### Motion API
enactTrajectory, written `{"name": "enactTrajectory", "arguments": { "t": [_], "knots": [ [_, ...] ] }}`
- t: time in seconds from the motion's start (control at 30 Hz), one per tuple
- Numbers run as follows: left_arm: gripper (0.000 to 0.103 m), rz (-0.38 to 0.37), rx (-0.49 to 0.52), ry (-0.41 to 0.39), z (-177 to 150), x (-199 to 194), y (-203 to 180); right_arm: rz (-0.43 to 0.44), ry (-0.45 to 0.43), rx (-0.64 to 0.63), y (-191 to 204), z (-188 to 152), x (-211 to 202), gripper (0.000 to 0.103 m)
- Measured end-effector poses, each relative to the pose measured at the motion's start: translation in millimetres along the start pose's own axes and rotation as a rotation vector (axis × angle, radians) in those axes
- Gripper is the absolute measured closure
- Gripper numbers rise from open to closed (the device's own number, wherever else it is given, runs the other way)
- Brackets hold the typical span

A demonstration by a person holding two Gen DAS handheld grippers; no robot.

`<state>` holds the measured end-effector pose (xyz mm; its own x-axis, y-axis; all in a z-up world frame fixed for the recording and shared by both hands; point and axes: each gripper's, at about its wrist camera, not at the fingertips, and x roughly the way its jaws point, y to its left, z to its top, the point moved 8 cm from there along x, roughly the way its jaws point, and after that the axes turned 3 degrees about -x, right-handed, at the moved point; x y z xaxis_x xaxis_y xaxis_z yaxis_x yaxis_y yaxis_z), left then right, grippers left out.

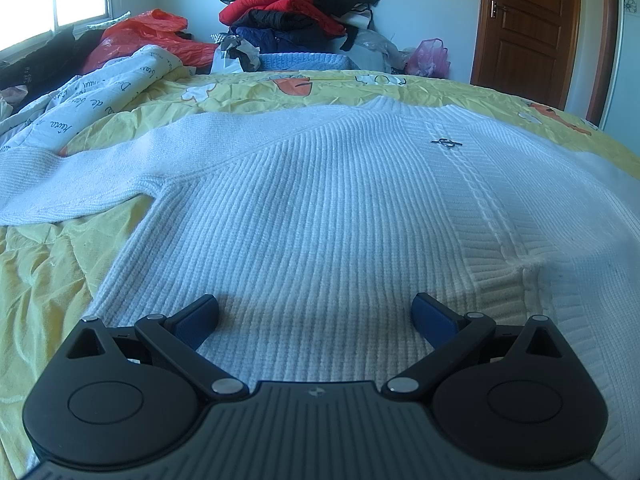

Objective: Fold small clothes
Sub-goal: 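Grasp the sweater sleeve cuff with the right gripper and lift it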

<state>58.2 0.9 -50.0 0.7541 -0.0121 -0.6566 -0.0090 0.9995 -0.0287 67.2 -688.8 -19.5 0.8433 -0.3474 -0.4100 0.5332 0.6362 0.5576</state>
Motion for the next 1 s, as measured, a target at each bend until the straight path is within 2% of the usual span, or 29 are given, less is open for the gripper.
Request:
{"name": "enactTrajectory", "arguments": {
  "t": [0.1, 0.17, 0.3, 0.37, 0.47, 0.53, 0.6, 0.63, 0.7, 0.73, 0.77, 0.9, 0.97, 1.0],
  "knots": [
    [0.000, 0.000, 0.000, 0.000, 0.0, 0.0, 0.0, 0.190, -0.010, -0.111, 88.1, -14.7, -29.7, 0.089],
    [0.000, -0.001, -0.001, 0.000, -0.4, -0.3, -0.8, 0.338, 0.018, -0.185, 155.2, -44.3, -51.4, 0.089],
    [0.000, -0.001, -0.001, 0.000, 0.1, 0.0, -0.2, 0.608, 0.193, -0.258, 276.1, -147.4, -80.7, 0.089],
    [0.000, 0.000, 0.000, 0.000, 0.0, 0.0, -0.5, 0.670, 0.302, -0.272, 316.9, -205.6, -82.6, 0.089],
    [0.000, 0.000, 0.001, 0.000, 0.0, 0.0, -0.4, 0.666, 0.466, -0.309, 353.4, -296.0, -73.5, 0.089],
    [0.000, 0.000, 0.000, 0.000, 0.0, 0.0, -0.2, 0.619, 0.514, -0.357, 359.0, -335.6, -69.5, 0.088],
    [0.000, -0.001, -0.001, 0.000, 0.1, 0.0, -0.3, 0.558, 0.574, -0.360, 354.4, -355.5, -69.2, 0.074],
    [0.000, -0.003, -0.003, 0.000, 0.5, -0.2, -0.6, 0.582, 0.584, -0.331, 349.0, -354.9, -75.3, 0.070],
    [0.000, -0.006, -0.006, -0.001, 0.5, -0.9, -1.3, 0.614, 0.566, -0.299, 340.6, -334.7, -86.2, 0.053],
    [0.000, -0.009, -0.008, -0.001, 0.6, -1.5, -1.5, 0.626, 0.529, -0.292, 330.8, -320.2, -96.0, 0.041],
    [0.000, -0.014, -0.015, -0.003, 1.1, -2.3, -2.1, 0.636, 0.487, -0.295, 317.5, -306.0, -107.4, 0.037],
    [0.000, -0.077, -0.090, -0.046, 13.0, -13.7, 6.2, 0.576, 0.389, -0.396, 250.5, -276.2, -135.9, 0.037],
    [0.000, -0.125, -0.189, -0.106, 28.2, -22.2, 7.0, 0.533, 0.366, -0.406, 229.4, -269.6, -131.3, 0.035],
    [0.000, -0.150, -0.260, -0.107, 36.9, -21.1, 6.4, 0.508, 0.362, -0.393, 216.7, -268.9, -127.8, 0.034]
  ]
}}
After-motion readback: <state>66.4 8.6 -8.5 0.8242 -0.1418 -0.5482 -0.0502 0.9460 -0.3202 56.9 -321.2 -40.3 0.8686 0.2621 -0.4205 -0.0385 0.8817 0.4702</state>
